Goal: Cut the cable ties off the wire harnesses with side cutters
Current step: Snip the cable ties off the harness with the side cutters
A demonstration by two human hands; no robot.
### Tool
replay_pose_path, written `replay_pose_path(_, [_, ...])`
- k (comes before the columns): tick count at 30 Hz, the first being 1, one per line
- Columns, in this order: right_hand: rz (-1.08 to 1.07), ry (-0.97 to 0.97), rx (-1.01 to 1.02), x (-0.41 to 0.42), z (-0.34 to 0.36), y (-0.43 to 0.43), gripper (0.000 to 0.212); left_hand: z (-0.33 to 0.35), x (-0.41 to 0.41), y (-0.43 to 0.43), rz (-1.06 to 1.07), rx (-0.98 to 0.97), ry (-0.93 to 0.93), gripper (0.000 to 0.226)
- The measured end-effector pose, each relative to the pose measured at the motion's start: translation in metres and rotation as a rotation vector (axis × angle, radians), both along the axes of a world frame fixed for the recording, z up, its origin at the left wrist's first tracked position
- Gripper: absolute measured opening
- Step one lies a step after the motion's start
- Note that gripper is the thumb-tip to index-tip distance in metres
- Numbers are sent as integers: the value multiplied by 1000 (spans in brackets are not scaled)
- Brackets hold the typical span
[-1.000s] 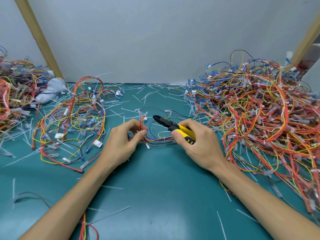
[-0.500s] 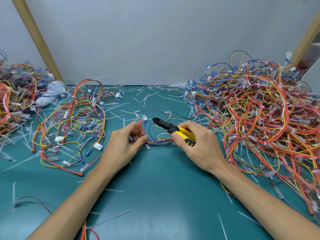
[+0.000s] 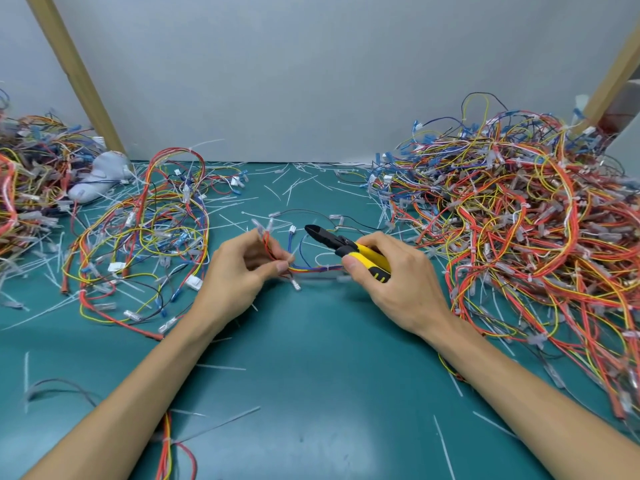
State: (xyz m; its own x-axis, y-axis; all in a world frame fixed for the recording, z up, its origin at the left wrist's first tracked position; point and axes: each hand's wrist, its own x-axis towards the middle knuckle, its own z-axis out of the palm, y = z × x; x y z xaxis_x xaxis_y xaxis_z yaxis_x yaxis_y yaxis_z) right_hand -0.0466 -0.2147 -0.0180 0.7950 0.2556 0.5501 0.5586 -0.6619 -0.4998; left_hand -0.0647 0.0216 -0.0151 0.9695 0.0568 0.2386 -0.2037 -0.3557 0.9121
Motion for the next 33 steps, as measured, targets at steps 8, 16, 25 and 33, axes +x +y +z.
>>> replay_pose_path(8, [31,-272,108,-8,9,4,40,3,1,-10,208,-270,-70,15])
replay_pose_path(16, [225,-390,-89,-21,8,18,52,1,-1,-14,134,-312,-43,19])
replay_pose_path(25, [-97,3,-194,-11,1,12,43,-4,1,-11,76,-327,-9,24])
replay_pose_path(33, [-90,74,-212,-3,-7,10,40,-6,3,-8,80,-223,-27,20])
